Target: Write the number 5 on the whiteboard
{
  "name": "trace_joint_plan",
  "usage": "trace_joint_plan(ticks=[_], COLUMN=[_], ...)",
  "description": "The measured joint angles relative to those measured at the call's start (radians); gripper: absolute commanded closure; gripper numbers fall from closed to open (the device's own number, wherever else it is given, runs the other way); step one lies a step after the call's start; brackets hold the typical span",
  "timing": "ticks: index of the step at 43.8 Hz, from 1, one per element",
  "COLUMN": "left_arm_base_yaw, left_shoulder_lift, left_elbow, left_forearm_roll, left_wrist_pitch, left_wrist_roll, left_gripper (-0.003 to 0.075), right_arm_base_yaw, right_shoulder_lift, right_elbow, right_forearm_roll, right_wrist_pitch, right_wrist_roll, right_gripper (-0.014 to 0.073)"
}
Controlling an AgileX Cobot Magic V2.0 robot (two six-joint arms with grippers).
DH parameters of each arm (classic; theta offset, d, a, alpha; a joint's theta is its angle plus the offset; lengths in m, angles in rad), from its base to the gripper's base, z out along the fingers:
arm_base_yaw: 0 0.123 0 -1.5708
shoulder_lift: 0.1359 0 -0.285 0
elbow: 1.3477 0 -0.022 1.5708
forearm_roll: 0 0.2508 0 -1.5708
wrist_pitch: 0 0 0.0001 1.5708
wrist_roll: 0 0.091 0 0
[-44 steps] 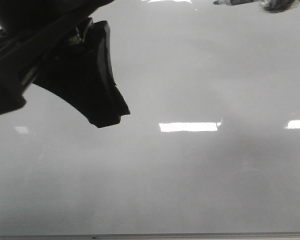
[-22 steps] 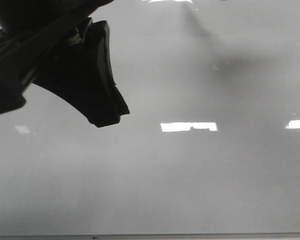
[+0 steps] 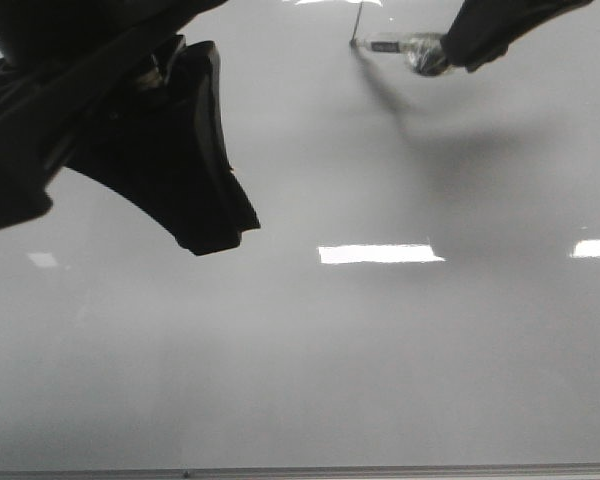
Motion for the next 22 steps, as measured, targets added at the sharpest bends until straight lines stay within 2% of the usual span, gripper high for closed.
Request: trace_joint_plan(ticks=[9,22], left_arm_base_yaw=[0.0,0.0], left_shoulder_lift=[0.0,0.0], left_elbow=[0.0,0.0], left_forearm_roll=[-0.002,-0.002], left_wrist_pitch=[0.0,-0.002], left_wrist_roll=[0.0,0.0], left_gripper=[0.0741,0.0741], right_arm_base_yaw=[0.055,0.008], right_shoulder_lift=[0.014,0.01], right_elbow=[0.081,0.094], right_forearm_roll=[0.004,0.016], right_wrist_pitch=[-0.019,-0.021], right_wrist_roll=[0.002,0.054], right_gripper=[0.0663,0.0655])
